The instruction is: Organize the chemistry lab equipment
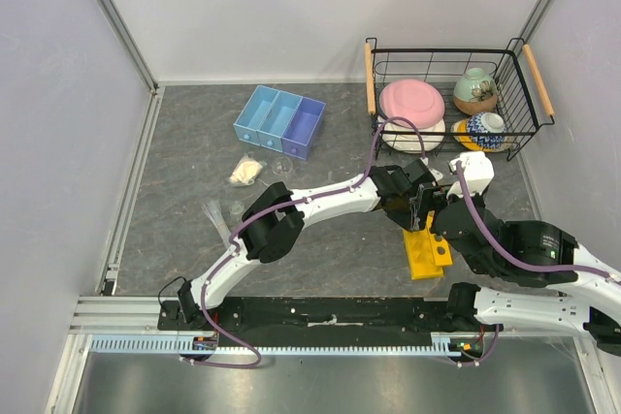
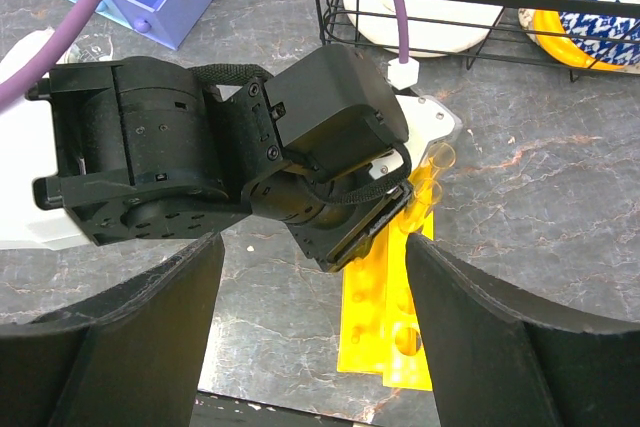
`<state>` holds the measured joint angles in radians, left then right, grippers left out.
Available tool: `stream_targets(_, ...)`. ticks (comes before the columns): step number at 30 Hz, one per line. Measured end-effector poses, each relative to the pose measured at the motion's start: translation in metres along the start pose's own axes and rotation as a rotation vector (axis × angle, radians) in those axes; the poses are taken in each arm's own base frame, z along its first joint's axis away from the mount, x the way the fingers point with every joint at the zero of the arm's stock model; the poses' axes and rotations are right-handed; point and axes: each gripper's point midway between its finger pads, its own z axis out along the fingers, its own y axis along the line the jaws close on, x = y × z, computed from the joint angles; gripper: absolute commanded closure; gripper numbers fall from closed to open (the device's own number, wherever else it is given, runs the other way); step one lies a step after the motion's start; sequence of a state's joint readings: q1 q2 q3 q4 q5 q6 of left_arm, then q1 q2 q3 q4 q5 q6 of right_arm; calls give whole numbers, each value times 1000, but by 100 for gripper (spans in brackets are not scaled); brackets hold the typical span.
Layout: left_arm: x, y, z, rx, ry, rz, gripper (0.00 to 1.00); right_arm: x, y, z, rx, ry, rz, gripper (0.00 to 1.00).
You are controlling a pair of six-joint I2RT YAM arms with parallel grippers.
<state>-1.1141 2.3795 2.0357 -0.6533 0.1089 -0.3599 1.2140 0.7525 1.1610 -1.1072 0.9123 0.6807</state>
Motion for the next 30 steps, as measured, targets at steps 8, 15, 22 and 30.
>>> stream_targets(8, 2, 4, 0, -11, 8, 17, 33, 0, 0, 0, 0, 0, 0, 19)
stream_targets(15, 6, 6, -4, -25, 26, 20, 32, 0, 0, 0, -2, 2, -1, 19)
stream_targets(22, -6, 3, -24, -34, 5, 30, 35, 0, 0, 0, -2, 2, -4, 19)
stream_targets(30, -29, -4, -52, -40, -52, 41, 36, 0, 0, 0, -2, 2, -4, 19)
